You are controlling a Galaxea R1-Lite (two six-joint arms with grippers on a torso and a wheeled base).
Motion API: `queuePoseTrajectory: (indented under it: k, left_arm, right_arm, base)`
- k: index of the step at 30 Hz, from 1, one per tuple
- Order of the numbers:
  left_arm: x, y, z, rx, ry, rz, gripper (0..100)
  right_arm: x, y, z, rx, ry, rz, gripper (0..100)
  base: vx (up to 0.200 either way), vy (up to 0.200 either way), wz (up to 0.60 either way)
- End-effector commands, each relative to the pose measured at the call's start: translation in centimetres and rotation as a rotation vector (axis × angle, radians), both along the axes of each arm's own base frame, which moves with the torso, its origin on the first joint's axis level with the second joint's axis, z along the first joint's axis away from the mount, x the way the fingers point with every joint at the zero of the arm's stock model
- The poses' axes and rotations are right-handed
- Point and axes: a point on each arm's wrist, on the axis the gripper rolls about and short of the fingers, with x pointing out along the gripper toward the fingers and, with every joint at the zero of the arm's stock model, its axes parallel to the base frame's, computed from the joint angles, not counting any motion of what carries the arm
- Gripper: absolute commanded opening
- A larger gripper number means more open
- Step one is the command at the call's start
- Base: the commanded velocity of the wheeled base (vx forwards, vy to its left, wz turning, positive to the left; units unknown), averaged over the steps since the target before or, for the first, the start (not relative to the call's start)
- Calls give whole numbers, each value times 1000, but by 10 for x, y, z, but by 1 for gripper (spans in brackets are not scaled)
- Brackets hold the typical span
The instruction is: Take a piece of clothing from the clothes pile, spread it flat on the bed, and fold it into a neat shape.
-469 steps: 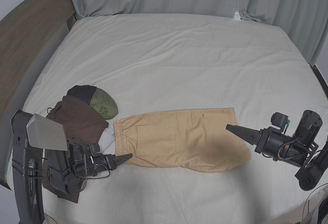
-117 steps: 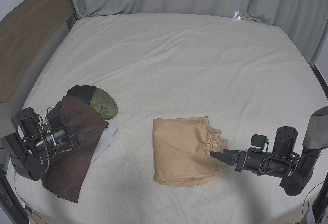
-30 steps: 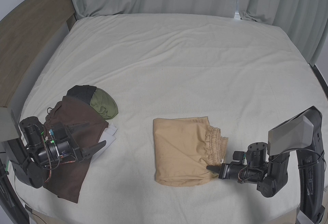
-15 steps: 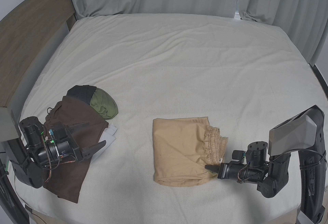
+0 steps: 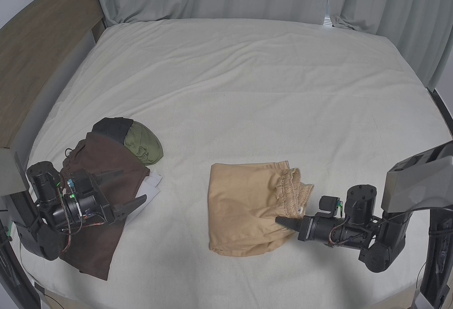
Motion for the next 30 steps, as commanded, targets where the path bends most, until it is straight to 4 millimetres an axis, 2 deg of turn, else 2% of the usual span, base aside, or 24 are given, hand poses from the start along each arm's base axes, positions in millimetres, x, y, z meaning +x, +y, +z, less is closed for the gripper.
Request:
queuePoseTrajectory:
  k: [1, 12, 30]
  left_arm:
    - [0, 0, 0, 0, -3, 0, 100]
    - [-2, -2, 7, 1, -27, -9, 100]
    - [-4, -3, 6, 0, -18, -10, 100]
  right_arm:
    - [-1, 4, 16, 26, -51, 13, 0]
    - [-6, 11, 45, 85, -127, 51, 0]
    - [12, 23, 87, 204, -272, 81, 0]
  base:
    - [0, 0, 0]
    - [0, 0, 0]
    - [0, 0, 0]
